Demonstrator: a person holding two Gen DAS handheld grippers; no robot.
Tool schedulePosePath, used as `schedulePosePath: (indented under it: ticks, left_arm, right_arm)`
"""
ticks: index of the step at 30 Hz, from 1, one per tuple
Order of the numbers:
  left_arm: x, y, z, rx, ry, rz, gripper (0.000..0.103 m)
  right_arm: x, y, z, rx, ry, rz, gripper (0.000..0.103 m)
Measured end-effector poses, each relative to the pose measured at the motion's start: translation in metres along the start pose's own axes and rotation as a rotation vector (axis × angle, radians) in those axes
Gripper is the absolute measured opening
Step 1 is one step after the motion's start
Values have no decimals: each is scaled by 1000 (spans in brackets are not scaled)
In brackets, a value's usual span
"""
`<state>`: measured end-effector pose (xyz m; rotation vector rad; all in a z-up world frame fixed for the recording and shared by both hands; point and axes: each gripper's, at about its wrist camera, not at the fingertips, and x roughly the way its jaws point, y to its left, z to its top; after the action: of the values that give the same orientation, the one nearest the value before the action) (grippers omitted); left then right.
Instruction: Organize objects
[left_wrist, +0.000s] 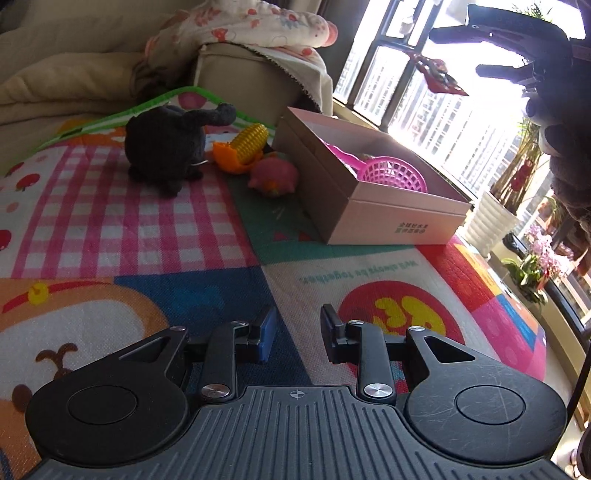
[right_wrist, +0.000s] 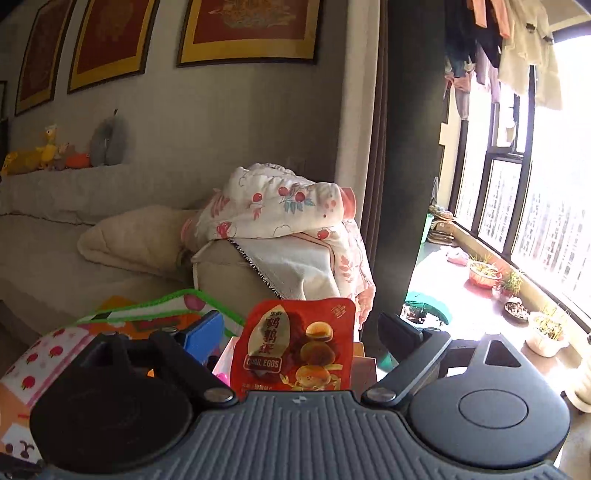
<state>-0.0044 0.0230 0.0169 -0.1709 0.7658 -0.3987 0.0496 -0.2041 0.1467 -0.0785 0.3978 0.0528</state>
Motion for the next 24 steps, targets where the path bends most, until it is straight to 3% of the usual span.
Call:
schedulePosePath:
  ticks: [2, 5, 8, 12, 16, 19, 22, 24]
  left_arm:
    - [-6, 10, 0, -18, -15, 12, 30]
    - [-10, 25, 1, -33, -34, 21, 30]
    - [-12, 38, 14, -53, -67, 18, 30]
    - [-10, 55, 52, -87, -162, 54, 30]
    - [4, 88, 107, -266, -203, 50, 30]
    - [23, 114, 136, -424, -169, 84, 30]
    - [47, 126, 154, -501, -90, 159, 31]
    - [56, 125, 160, -505, -93, 168, 32]
  right_arm:
    - [19, -10, 2, 42, 10, -20, 94]
    - [31, -23, -21, 78, 50, -57, 96]
    - [40, -33, -58, 105, 154, -87, 96]
    - [25, -18, -94, 32, 183, -71, 96]
    - [-2, 15, -119, -71, 138, -9, 103]
    - [-14, 41, -135, -144, 109, 31, 103]
    - [-18, 61, -147, -206, 83, 53, 103]
    - [-19, 71, -155, -213, 83, 87, 103]
